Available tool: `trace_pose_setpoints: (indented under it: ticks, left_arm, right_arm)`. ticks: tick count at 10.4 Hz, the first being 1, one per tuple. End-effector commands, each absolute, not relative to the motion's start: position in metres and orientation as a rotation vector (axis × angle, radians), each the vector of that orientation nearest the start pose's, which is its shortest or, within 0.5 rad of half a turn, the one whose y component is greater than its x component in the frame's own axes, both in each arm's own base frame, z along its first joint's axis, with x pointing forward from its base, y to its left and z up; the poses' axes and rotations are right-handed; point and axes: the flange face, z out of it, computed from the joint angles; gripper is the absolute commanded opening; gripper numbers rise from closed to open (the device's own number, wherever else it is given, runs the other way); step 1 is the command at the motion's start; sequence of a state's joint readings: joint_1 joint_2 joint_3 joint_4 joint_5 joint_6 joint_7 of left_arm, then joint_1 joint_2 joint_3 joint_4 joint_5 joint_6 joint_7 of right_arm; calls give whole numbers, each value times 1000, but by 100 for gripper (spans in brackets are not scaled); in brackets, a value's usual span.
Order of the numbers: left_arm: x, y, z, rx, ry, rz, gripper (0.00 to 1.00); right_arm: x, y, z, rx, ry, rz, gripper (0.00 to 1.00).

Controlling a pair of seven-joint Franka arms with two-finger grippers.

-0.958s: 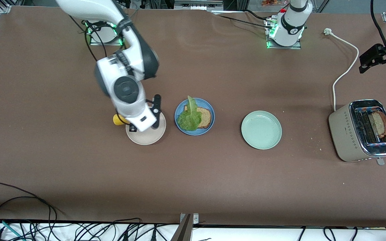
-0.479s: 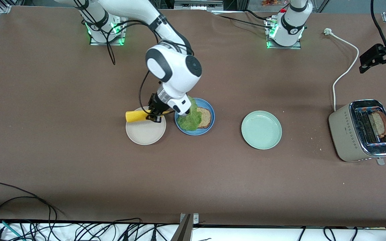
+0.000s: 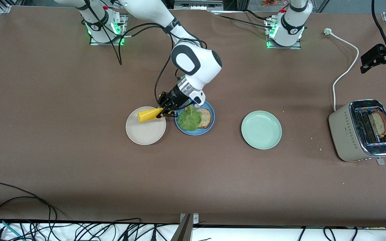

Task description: Make sandwich in blue plate with both arms

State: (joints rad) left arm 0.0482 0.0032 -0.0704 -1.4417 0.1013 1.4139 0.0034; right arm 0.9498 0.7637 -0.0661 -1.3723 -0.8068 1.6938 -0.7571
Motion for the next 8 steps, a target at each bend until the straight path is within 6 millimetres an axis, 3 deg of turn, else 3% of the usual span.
trace_pose_setpoints:
  ticks: [1, 2, 5, 8]
  left_arm:
    - [537, 0, 675, -3038, 3, 44, 100]
    - [537, -1, 675, -3038, 8, 44, 100]
    - [537, -3, 676, -3038, 13, 42, 100]
    - [537, -2, 676, -3038, 10, 42, 100]
  right_arm:
    - [469, 522, 245, 1178, 1729, -464, 9]
    - [462, 527, 242, 1158, 1715, -459, 9]
    - [465, 526, 257, 1207, 1709, -468, 9]
    - [482, 519, 288, 1431, 1763, -461, 8]
